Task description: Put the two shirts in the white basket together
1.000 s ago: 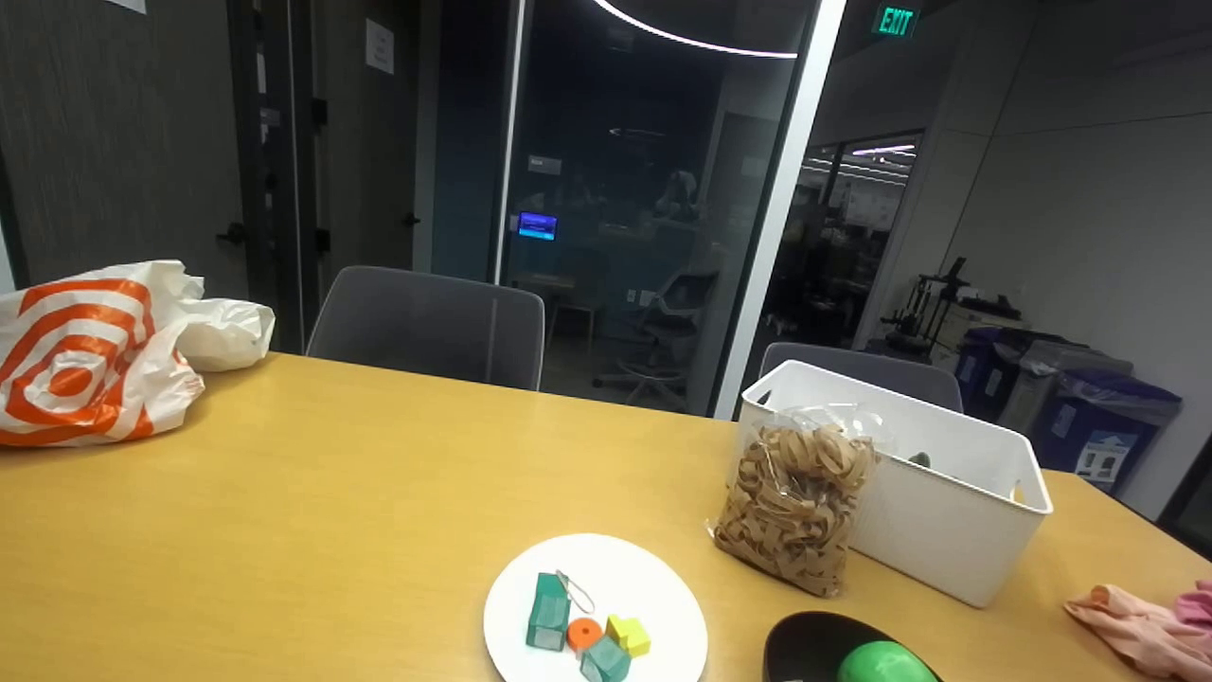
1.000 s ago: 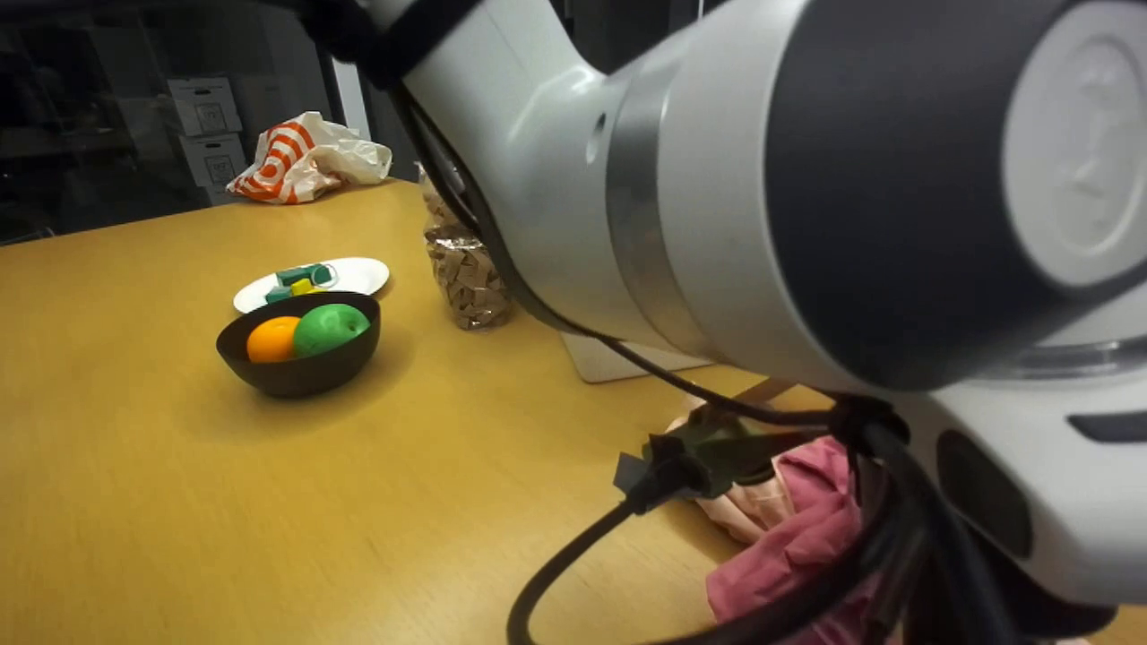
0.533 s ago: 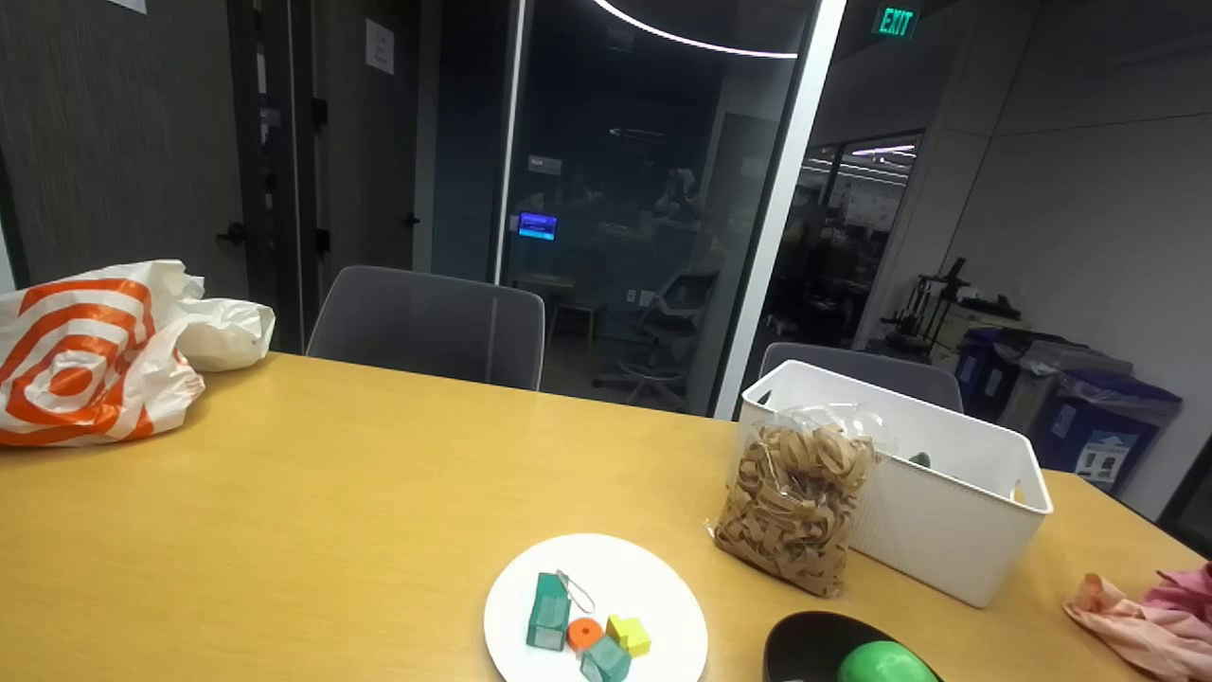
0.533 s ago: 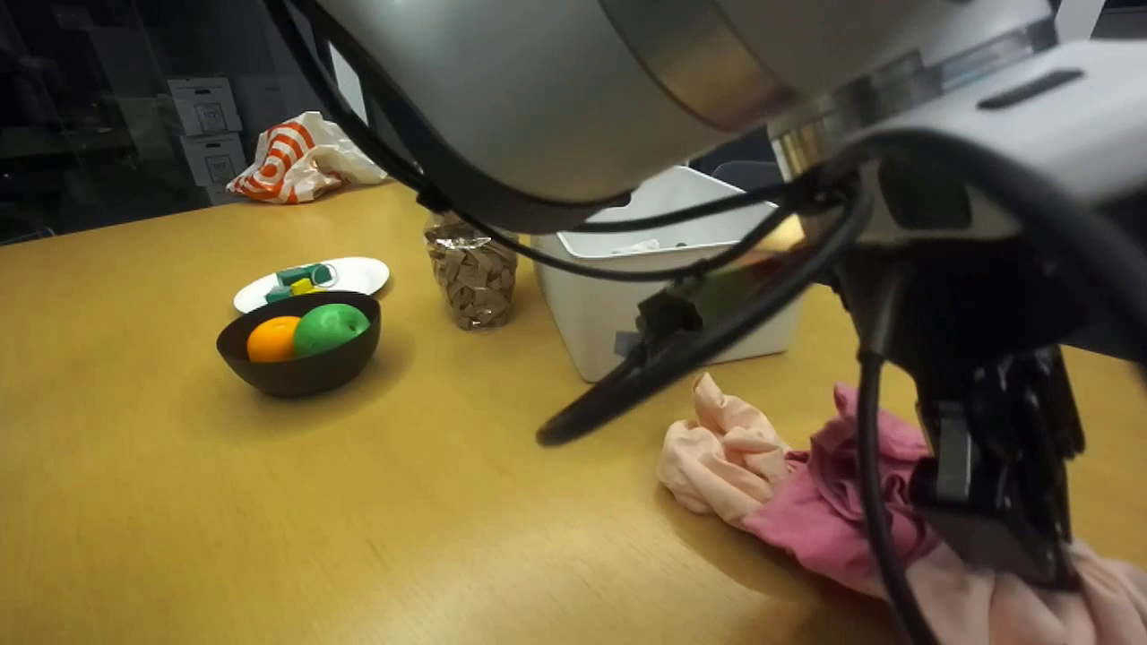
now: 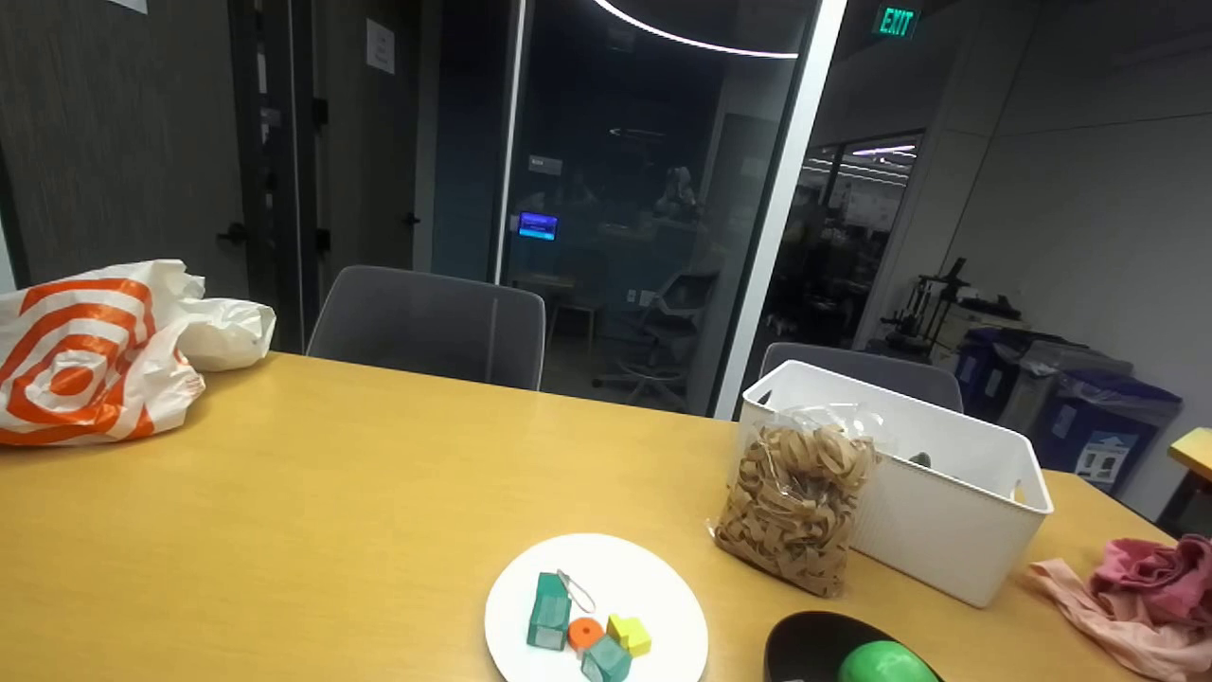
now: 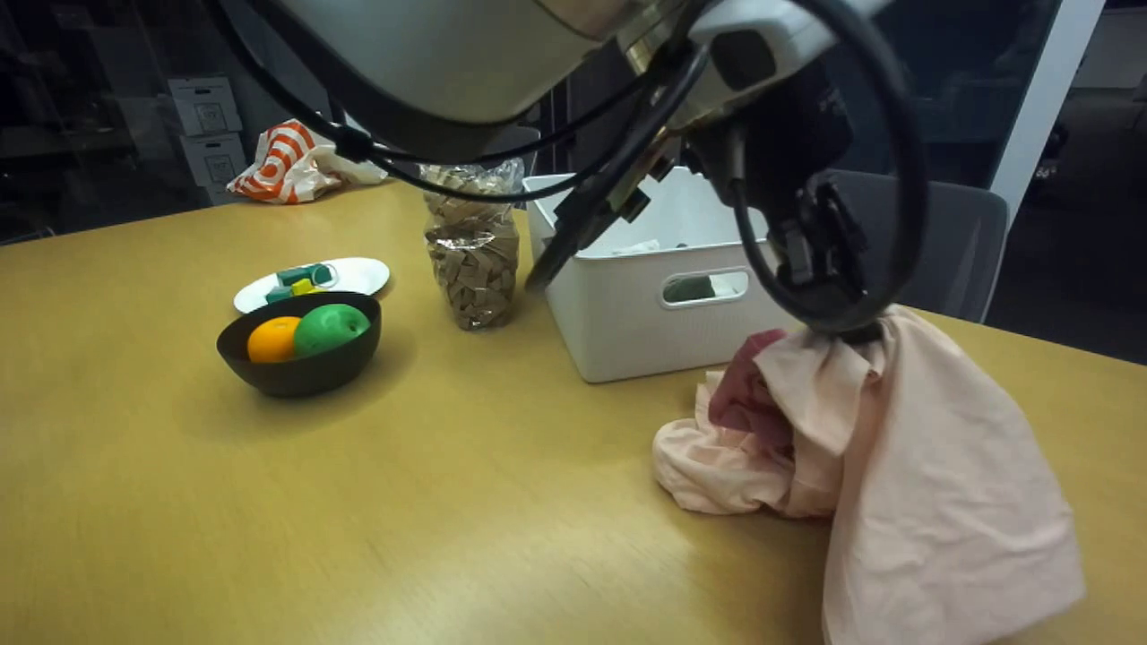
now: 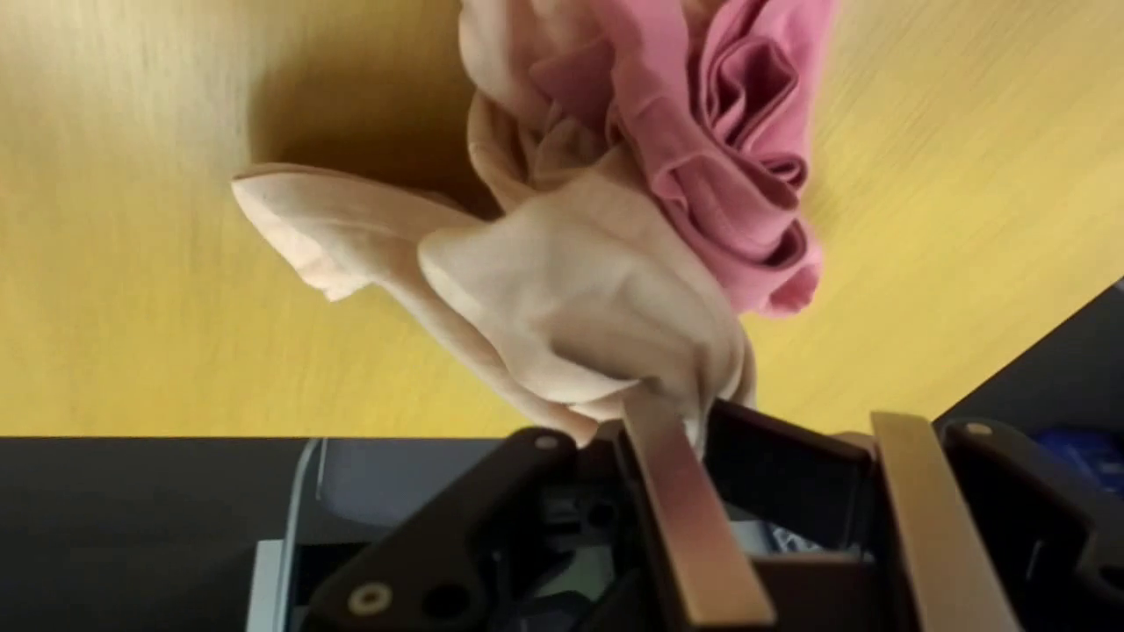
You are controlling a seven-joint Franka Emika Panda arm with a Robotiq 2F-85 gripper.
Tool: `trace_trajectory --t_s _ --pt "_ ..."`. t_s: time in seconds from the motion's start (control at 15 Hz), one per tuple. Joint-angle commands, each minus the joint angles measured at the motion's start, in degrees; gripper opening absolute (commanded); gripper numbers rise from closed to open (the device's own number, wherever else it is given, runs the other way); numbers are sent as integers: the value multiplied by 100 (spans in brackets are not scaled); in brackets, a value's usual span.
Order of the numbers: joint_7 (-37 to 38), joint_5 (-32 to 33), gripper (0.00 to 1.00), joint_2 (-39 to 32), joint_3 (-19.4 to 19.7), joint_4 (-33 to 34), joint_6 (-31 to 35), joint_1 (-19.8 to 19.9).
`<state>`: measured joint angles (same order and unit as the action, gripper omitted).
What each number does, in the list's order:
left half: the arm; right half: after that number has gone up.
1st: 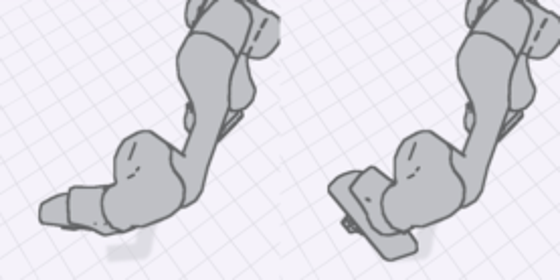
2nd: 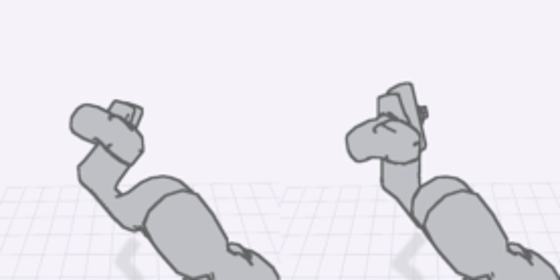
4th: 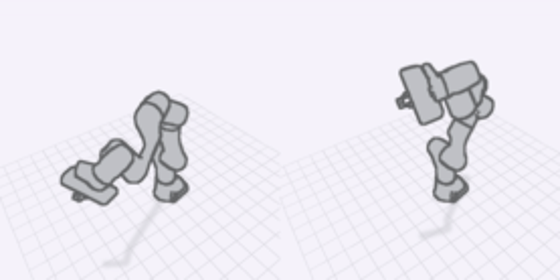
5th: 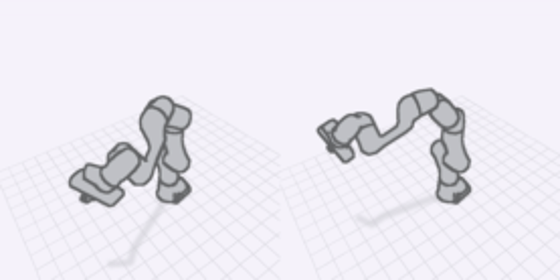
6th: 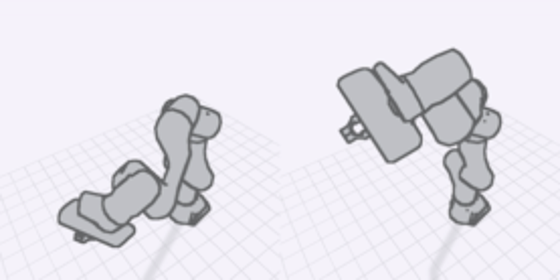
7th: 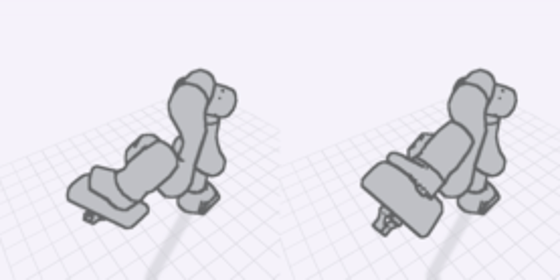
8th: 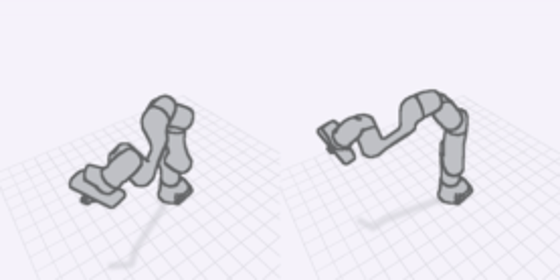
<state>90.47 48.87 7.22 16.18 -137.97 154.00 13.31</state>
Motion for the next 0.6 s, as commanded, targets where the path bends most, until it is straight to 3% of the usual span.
trace_trajectory --t_s 0.0,0.2,0.33,0.53 --pt "-954 -541 5 -94 -194 -281 786 -49" --pt "-2049 -1535 7 -210 -348 -573 1434 -213" --pt "-2871 -2393 7 -348 -262 -739 1731 -606" --pt "-4071 -3835 6 -635 -640 -791 1797 -683"
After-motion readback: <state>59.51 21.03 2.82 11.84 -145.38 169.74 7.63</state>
